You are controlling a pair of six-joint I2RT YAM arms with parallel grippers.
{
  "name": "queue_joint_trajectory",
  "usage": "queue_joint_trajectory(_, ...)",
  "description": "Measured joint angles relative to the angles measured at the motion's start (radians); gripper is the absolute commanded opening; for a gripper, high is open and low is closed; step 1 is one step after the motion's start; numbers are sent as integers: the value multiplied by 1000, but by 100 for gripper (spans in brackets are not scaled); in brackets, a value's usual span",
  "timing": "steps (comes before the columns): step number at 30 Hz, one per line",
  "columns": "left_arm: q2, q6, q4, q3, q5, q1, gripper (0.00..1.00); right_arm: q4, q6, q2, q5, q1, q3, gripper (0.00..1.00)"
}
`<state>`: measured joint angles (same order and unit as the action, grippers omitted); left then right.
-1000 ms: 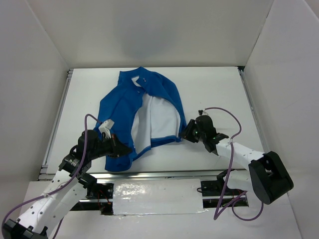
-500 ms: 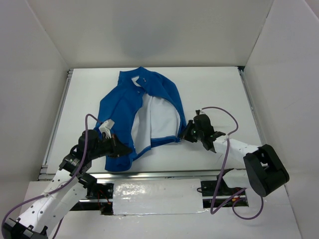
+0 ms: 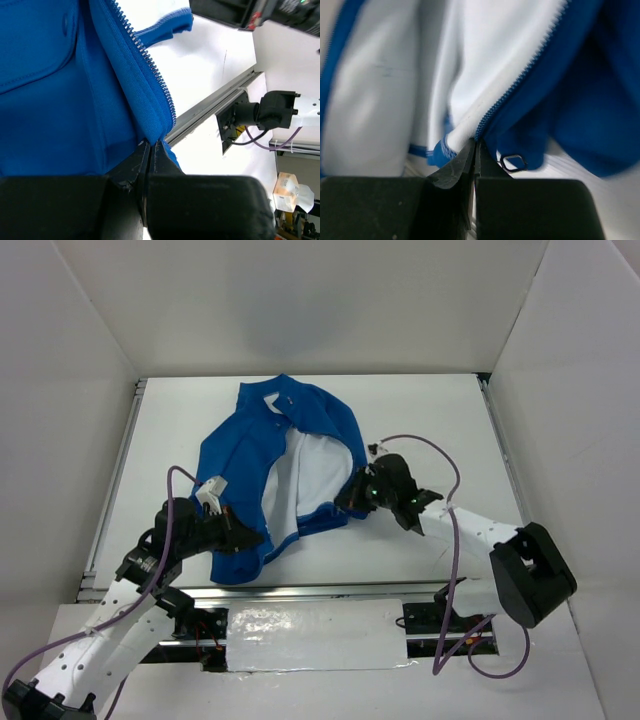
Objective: Zip up the jacket
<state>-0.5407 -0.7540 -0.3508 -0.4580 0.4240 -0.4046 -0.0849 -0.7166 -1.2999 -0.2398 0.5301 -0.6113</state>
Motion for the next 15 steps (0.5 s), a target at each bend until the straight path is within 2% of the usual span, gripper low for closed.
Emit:
queue_joint_trajectory(10, 0, 19, -38, -21, -31, 0, 0, 27, 19, -192, 15, 208, -273, 0)
queue_joint_trajectory(15, 0, 21, -51, -25, -42, 0, 0, 62, 14, -200, 42, 247, -322, 0)
